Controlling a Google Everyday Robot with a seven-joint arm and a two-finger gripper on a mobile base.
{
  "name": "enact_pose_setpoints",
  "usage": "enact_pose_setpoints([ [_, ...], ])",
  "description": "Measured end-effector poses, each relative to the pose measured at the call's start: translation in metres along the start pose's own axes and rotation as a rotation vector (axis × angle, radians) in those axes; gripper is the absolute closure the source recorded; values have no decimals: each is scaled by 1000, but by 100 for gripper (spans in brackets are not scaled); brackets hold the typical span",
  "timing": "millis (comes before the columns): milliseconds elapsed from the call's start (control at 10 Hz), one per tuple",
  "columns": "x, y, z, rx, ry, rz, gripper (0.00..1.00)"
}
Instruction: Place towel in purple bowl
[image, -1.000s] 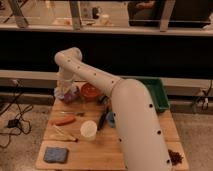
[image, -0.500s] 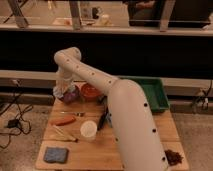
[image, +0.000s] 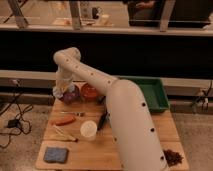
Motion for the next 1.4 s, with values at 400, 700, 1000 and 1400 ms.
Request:
enact_pose_setpoints([
  [400,0,0,0,0,0,-1,31],
  [700,-1,0,0,0,0,-1,20],
  [1000,0,0,2,-2,-1,0,20],
  [1400,-1,0,2,-2,-1,0,20],
])
